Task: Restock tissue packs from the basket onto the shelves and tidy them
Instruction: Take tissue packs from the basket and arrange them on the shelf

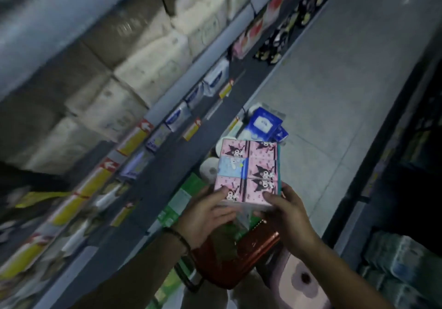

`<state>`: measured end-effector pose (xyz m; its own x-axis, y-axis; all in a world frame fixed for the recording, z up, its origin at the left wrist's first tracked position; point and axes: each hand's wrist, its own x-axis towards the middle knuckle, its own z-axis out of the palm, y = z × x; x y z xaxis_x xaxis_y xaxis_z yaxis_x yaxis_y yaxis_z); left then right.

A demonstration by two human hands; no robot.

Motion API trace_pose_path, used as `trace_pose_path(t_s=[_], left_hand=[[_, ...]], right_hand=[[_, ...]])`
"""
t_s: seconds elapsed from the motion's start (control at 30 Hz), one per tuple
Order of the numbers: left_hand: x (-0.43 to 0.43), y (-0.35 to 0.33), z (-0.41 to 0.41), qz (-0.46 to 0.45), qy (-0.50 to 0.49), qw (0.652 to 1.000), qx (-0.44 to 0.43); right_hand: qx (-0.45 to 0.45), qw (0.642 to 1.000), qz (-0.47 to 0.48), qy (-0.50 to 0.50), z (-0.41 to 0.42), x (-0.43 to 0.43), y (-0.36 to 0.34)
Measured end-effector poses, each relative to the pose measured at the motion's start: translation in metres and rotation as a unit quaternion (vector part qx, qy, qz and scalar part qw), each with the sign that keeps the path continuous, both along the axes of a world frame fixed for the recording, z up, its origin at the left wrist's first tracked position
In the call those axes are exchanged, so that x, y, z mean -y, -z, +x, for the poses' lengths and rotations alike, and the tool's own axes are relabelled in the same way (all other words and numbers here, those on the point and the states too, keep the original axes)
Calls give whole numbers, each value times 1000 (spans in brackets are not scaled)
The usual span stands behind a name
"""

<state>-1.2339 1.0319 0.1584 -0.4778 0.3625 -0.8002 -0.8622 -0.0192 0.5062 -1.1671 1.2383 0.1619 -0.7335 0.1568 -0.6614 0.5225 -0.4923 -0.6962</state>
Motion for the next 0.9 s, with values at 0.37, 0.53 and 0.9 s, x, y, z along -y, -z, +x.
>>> trace_pose_path(t_s=[0.37,0.53,0.9], left_hand=[[53,-229,-31,-45,18,963,-267],[67,-302,-16,-241,102,726,-636],[82,-392,1,-121,-68,874,-466]], right_hand=[[-53,973,224,20,-30,20,-199],[22,993,103,-52,-46,24,-282],[-239,967,-40,-81,-83,35,-390]])
